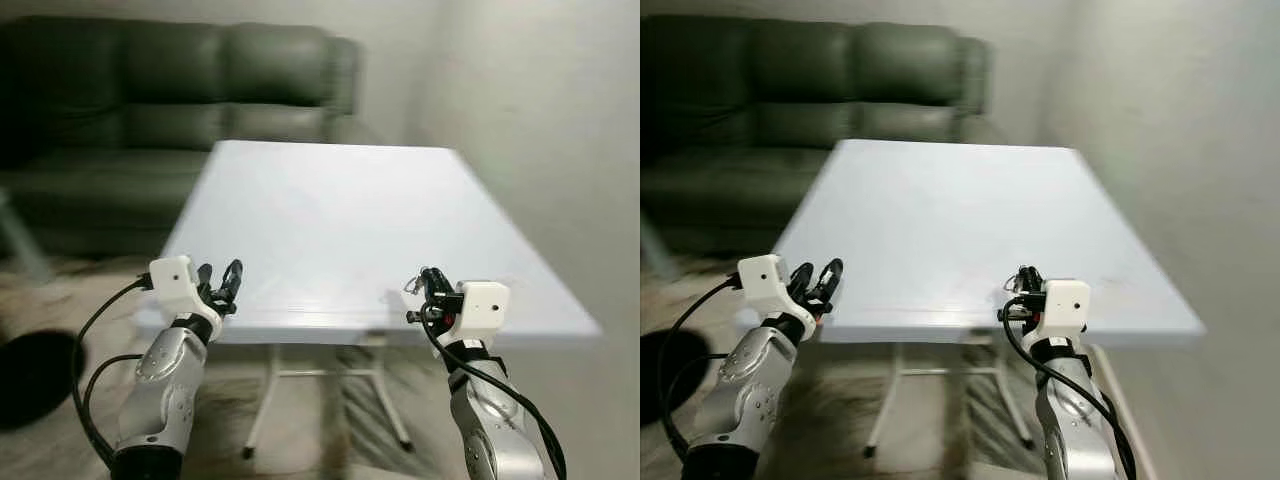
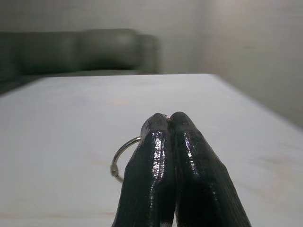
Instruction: Hang keys on a hook
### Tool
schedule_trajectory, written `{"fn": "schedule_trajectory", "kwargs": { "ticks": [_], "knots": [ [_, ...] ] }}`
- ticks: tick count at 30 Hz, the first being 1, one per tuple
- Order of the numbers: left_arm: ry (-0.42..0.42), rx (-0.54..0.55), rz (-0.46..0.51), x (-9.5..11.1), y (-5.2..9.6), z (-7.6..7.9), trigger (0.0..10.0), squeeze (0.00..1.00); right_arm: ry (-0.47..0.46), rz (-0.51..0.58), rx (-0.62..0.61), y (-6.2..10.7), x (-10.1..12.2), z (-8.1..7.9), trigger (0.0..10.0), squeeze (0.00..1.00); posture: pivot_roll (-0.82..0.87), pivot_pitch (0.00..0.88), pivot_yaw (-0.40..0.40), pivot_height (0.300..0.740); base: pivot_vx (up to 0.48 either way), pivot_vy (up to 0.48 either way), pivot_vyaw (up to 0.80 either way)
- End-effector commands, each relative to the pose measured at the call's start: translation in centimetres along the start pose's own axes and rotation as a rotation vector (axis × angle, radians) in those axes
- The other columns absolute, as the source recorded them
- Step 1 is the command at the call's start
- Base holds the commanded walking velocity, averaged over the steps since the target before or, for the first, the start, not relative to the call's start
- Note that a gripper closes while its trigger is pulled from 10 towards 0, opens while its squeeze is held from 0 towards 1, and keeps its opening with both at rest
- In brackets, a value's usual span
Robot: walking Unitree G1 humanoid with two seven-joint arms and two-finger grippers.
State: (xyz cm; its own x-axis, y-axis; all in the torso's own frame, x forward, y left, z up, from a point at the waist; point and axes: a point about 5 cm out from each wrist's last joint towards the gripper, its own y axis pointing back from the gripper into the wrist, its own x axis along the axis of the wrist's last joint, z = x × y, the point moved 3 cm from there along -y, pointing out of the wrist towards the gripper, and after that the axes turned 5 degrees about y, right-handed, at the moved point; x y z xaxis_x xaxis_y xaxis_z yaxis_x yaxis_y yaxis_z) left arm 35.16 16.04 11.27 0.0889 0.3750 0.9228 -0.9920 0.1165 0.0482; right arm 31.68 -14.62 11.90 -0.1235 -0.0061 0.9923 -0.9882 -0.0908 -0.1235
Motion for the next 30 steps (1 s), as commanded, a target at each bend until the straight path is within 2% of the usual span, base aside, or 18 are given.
{"fn": "schedule_trajectory", "kwargs": {
  "ticks": [1, 6, 17, 30],
  "knots": [
    [-0.016, -0.002, -0.025, -0.3, -0.5, 0.6, 10.0, 0.00, 0.006, 0.020, 0.013, -0.2, 0.7, -0.2, 10.0, 0.00, 0.02, 0.000, -0.042, 0.740, 0.000, 0.000, -0.78],
    [-0.038, 0.018, -0.036, -0.6, -0.9, 0.8, 10.0, 0.00, 0.010, 0.015, 0.028, -0.2, 0.6, -0.6, 10.0, 0.00, 0.02, 0.000, -0.041, 0.740, 0.000, 0.000, -0.78],
    [0.004, 0.023, -0.002, 0.1, -1.2, 1.8, 10.0, 0.00, 0.004, 0.011, 0.045, -0.2, 0.6, -1.1, 10.0, 0.00, 0.02, 0.000, -0.042, 0.740, 0.000, 0.000, -0.78],
    [-0.057, -0.003, 0.016, 0.8, -1.3, 2.0, 10.0, 0.00, 0.012, 0.009, 0.058, -0.5, 0.7, -1.4, 10.0, 0.00, 0.03, 0.000, -0.043, 0.740, 0.000, 0.000, -0.77]
  ]
}}
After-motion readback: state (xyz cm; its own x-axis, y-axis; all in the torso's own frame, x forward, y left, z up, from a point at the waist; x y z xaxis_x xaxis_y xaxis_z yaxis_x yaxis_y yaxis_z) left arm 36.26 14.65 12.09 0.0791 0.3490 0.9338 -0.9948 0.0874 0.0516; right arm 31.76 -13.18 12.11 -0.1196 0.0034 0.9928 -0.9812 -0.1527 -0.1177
